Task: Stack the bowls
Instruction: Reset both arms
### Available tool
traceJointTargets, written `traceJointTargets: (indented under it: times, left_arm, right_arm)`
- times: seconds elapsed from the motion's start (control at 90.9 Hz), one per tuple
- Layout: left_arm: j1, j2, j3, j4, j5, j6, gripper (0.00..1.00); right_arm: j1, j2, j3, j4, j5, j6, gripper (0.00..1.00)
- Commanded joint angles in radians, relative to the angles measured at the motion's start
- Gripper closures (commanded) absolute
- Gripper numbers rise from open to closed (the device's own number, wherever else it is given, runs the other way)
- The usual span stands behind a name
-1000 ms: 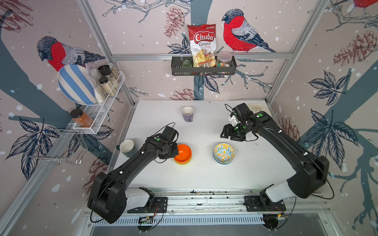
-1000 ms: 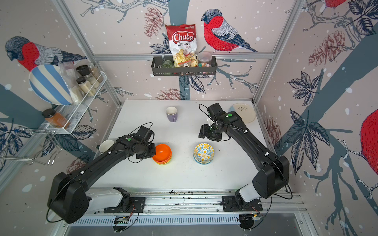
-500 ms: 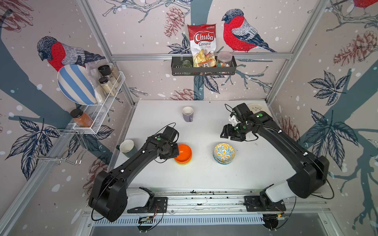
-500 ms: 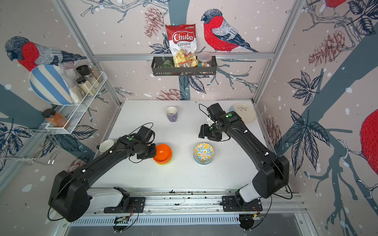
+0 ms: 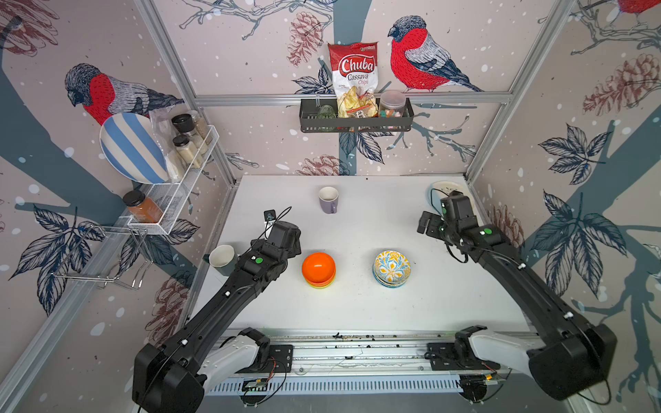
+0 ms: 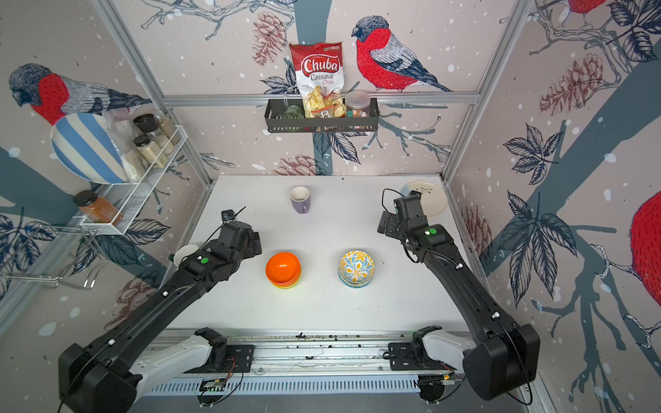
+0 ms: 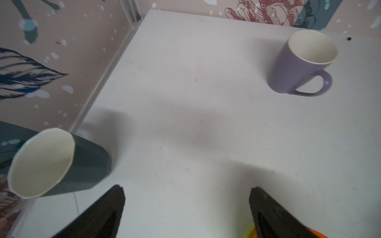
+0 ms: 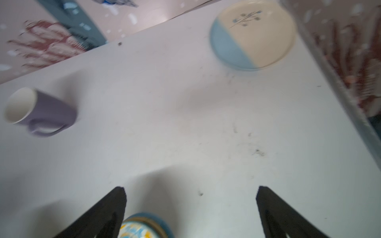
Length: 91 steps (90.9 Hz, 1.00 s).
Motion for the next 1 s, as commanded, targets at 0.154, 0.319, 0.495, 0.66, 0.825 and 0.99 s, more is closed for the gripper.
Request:
traceJointTargets:
  times: [0.154, 0.319, 0.495, 0.66, 0.825, 0.99]
  left_arm:
    - [0.142, 0.161, -0.435, 1.051, -0.065, 0.45, 0.09]
    - [0.255, 0.402, -0.407, 1.273, 0.165, 0.474, 0.06]
    - [0.411, 0.485, -0.38, 1.297, 0.376, 0.353, 0.05]
    - [0.411, 0.495, -0.377, 1.307, 0.388, 0.36, 0.03]
    - [0.409, 0.505, -0.378, 1.325, 0.406, 0.37, 0.02]
    - [0.409, 0.505, -0.374, 1.322, 0.413, 0.373, 0.02]
  right_arm:
    - [-0.107, -0.035, -0.525, 0.809, 0.308, -0.185, 0.0]
    - [-0.185, 0.193, -0.554, 1.169, 0.301, -0.246, 0.03]
    - [-0.238, 0.412, -0.65, 1.616, -0.024, -0.353, 0.0]
    - [-0.248, 0.395, -0.588, 1.471, 0.001, -0.324, 0.0]
    - [-0.233, 0.389, -0.57, 1.427, 0.012, -0.338, 0.0]
    - [-0.231, 0.385, -0.566, 1.411, 0.015, -0.339, 0.0]
